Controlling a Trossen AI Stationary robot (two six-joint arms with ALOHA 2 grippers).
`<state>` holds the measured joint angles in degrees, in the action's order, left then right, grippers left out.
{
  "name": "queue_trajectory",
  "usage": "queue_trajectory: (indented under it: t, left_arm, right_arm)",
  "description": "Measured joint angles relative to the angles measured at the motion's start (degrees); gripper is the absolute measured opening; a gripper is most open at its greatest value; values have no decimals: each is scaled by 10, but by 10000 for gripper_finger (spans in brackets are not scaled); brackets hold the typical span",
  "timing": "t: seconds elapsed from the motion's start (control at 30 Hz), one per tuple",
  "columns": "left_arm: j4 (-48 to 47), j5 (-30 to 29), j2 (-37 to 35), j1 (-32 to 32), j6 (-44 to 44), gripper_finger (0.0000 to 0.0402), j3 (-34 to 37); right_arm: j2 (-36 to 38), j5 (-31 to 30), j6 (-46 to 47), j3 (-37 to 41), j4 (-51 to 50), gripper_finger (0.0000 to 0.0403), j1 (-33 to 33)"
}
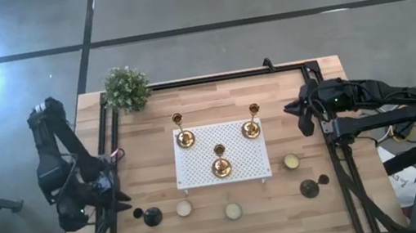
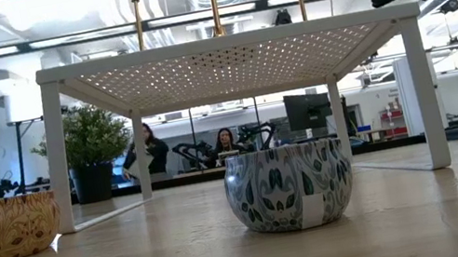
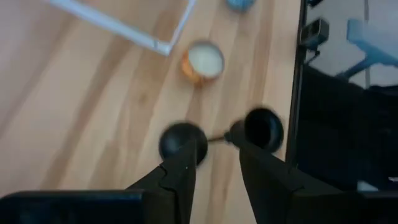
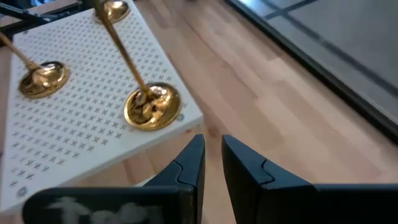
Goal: Pick & Place candle stick holders
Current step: Put the left black candle holder on the shelf
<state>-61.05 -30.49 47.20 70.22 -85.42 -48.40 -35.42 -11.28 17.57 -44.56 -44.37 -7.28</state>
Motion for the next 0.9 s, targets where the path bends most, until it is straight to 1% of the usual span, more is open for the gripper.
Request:
queue_trajectory:
  t: [0.1,0.2,0.33,0.5,0.57,0.67,0.9]
  left_arm:
    - [1,21,15,12,-5,127,0]
    - [1,34,41,14,-2,127,0]
    - [6,80,81,14,-2,127,14]
    - [71,84,122,14,13,128,49]
    - [93,71,133,14,15,128,63]
    - [131,34,145,14,17,128,81]
    - [198,-31,156,14,37,128,112]
  right_arm:
    - [0,-16,-4,0,4,47,0]
    - [0,-19,-5,0,4,48,0]
    - [0,-19,-6,0,4,48,0]
    - [0,-20,-2,0,4,47,0]
    - [0,-20,2,0,4,47,0]
    - [0,-20,3,0,4,49,0]
    - [0,-21,1,0,19,50,0]
